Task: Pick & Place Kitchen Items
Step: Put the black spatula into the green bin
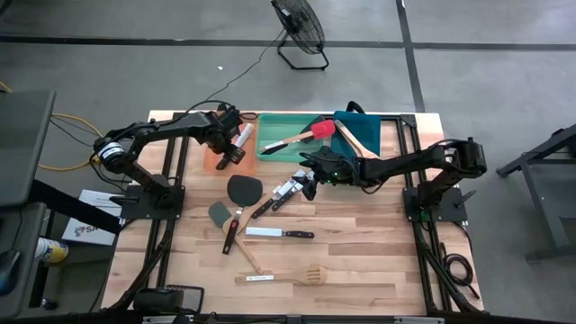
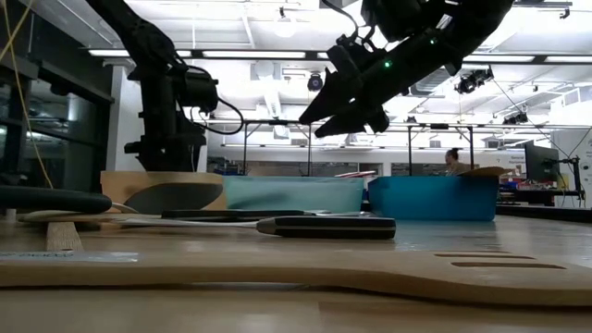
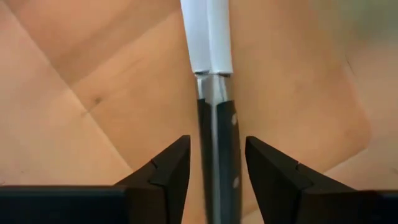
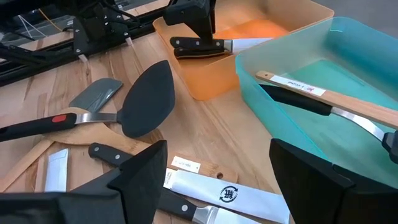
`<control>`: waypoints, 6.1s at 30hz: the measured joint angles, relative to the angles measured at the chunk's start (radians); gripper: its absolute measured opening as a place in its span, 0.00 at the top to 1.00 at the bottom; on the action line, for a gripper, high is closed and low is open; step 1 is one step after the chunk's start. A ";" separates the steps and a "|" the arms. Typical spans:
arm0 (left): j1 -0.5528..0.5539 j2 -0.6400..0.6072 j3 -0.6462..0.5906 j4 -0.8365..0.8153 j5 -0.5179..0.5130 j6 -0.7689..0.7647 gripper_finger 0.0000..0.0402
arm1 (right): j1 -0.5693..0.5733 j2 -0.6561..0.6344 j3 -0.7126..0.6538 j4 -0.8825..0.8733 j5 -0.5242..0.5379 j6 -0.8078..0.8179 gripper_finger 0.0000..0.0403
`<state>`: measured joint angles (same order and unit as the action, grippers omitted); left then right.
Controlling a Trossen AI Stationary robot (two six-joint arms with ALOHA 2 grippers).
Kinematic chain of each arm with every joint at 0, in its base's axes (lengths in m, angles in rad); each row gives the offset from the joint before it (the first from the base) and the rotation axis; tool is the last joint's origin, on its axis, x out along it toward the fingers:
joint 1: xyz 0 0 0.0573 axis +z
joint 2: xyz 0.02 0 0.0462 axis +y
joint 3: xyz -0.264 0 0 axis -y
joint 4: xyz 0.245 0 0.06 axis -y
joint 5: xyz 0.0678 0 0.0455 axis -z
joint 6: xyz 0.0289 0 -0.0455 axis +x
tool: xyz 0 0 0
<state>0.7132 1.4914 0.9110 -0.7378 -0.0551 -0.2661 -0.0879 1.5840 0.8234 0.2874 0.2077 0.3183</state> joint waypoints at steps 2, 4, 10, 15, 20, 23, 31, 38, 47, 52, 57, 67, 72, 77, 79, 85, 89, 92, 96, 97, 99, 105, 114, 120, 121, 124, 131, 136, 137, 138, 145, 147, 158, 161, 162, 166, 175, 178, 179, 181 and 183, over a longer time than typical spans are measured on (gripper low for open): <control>0.000 0.000 0.022 -0.034 0.001 0.000 0.62 | 0.000 0.000 0.000 0.000 0.000 0.002 0.32; -0.001 -0.001 0.056 -0.078 0.003 0.000 0.62 | 0.000 0.000 0.000 0.000 0.000 0.017 0.32; -0.075 -0.027 0.119 -0.166 0.016 -0.011 0.62 | 0.000 0.000 0.000 -0.003 0.022 0.026 0.32; -0.170 -0.081 0.123 -0.174 0.014 -0.068 0.62 | 0.000 0.000 0.000 -0.030 0.051 0.029 0.32; -0.264 -0.131 0.123 -0.217 -0.046 -0.142 0.62 | 0.000 0.000 0.000 -0.049 0.055 0.029 0.32; -0.313 -0.155 0.123 -0.269 -0.092 -0.192 0.62 | 0.000 -0.013 0.000 -0.070 0.064 0.026 0.32; -0.488 -0.180 0.122 -0.357 -0.121 -0.369 0.62 | 0.000 -0.116 0.001 -0.208 0.189 0.026 0.32; -0.672 -0.180 0.081 -0.344 -0.123 -0.575 0.62 | 0.000 -0.183 0.001 -0.284 0.226 0.026 0.32; -0.872 -0.179 0.000 -0.270 -0.109 -0.848 0.62 | 0.000 -0.191 0.001 -0.336 0.237 0.034 0.32; -0.933 -0.179 -0.007 -0.202 -0.109 -0.920 0.62 | 0.000 -0.191 0.001 -0.351 0.260 0.064 0.32; -0.959 -0.164 -0.007 -0.159 -0.109 -0.951 0.62 | 0.000 -0.191 0.001 -0.368 0.266 0.078 0.32; -0.956 -0.020 -0.007 -0.038 -0.033 -0.938 0.62 | 0.001 -0.191 0.000 -0.405 0.262 0.097 0.32; -0.956 0.020 -0.007 -0.030 -0.020 -0.936 0.62 | 0.001 -0.191 0.000 -0.418 0.262 0.102 0.32; -0.956 0.064 -0.006 -0.027 -0.020 -0.943 0.62 | 0.001 -0.191 0.000 -0.422 0.262 0.105 0.32; -0.956 0.079 -0.007 -0.022 -0.015 -0.943 0.62 | 0.001 -0.191 0.000 -0.422 0.261 0.105 0.32; -0.956 0.095 -0.004 -0.022 -0.003 -0.939 0.62 | 0.001 -0.191 0.000 -0.429 0.261 0.108 0.32; -0.956 0.095 -0.004 -0.029 -0.005 -0.938 0.64 | 0.001 -0.191 0.000 -0.431 0.261 0.108 0.32; -0.955 0.095 -0.004 -0.040 -0.003 -0.933 0.71 | 0.001 -0.191 0.000 -0.431 0.261 0.108 0.32; -0.955 0.095 -0.004 -0.051 -0.003 -0.919 0.82 | 0.001 -0.191 0.000 -0.431 0.261 0.108 0.32; -0.955 0.095 -0.004 -0.053 -0.003 -0.915 0.85 | 0.001 -0.191 0.000 -0.431 0.261 0.108 0.32; -0.955 0.095 -0.004 -0.058 -0.002 -0.907 0.86 | 0.001 -0.191 0.000 -0.431 0.261 0.108 0.32; -0.955 0.094 0.004 -0.082 -0.005 -0.879 0.86 | 0.003 -0.191 0.000 -0.431 0.261 0.108 0.32; -0.955 0.091 0.129 -0.283 -0.091 -0.811 0.94 | 0.003 -0.191 0.000 -0.439 0.261 0.116 0.32; -0.955 0.090 0.239 -0.322 -0.190 -0.724 1.00 | 0.003 -0.191 0.000 -0.451 0.261 0.123 0.32; -0.955 0.090 0.257 -0.327 -0.193 -0.715 0.99 | 0.003 -0.191 0.000 -0.452 0.261 0.123 0.32; -0.955 0.090 0.281 -0.363 -0.209 -0.710 1.00 | 0.003 -0.191 0.000 -0.463 0.261 0.126 0.32; -0.956 0.090 0.282 -0.357 -0.224 -0.682 0.97 | 0.003 -0.191 0.000 -0.465 0.261 0.126 0.32; -0.956 0.090 0.282 -0.326 -0.180 -0.560 0.89 | 0.003 -0.191 0.000 -0.465 0.261 0.126 0.32; -0.958 0.090 0.282 -0.321 -0.171 -0.530 0.86 | 0.003 -0.191 0.000 -0.465 0.261 0.126 0.32; -0.964 0.090 0.282 -0.319 -0.166 -0.503 0.82 | 0.003 -0.191 0.000 -0.465 0.261 0.126 0.32; -0.977 0.090 0.222 -0.182 -0.114 -0.344 0.54 | 0.003 -0.191 0.000 -0.465 0.231 0.126 0.32; -0.975 0.090 0.191 -0.164 -0.097 -0.339 0.49 | 0.003 -0.191 0.000 -0.465 0.230 0.126 0.32; -0.899 0.090 0.061 -0.022 -0.001 -0.358 0.45 | 0.003 -0.191 0.000 -0.465 0.227 0.128 0.32; -0.890 0.090 0.060 0.016 0.022 -0.332 0.45 | 0.003 -0.191 0.000 -0.465 0.227 0.128 0.32; -0.888 0.090 0.060 0.025 0.023 -0.324 0.45 | 0.003 -0.191 0.000 -0.465 0.227 0.129 0.32; -0.888 0.091 0.060 0.032 0.023 -0.314 0.45 | 0.003 -0.191 0.000 -0.465 0.227 0.130 0.32; -0.888 0.161 0.059 0.033 0.023 -0.312 0.45 | 0.003 -0.191 0.000 -0.465 0.227 0.130 0.32; -0.888 0.166 0.059 0.033 0.021 -0.312 0.48 | 0.003 -0.191 0.000 -0.465 0.227 0.130 0.32; -0.888 0.166 0.059 0.033 0.020 -0.313 0.50 | 0.003 -0.191 0.000 -0.465 0.227 0.130 0.32; -0.889 0.166 0.059 0.032 0.019 -0.313 0.56 | 0.003 -0.191 0.000 -0.465 0.227 0.130 0.32; -0.889 0.166 0.059 0.032 0.019 -0.310 0.63 | 0.003 -0.191 0.000 -0.465 0.227 0.130 0.32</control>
<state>-0.1757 1.6573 0.9703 -0.7055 -0.0364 -0.5766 -0.0849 1.3926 0.8234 -0.1775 0.4347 0.4484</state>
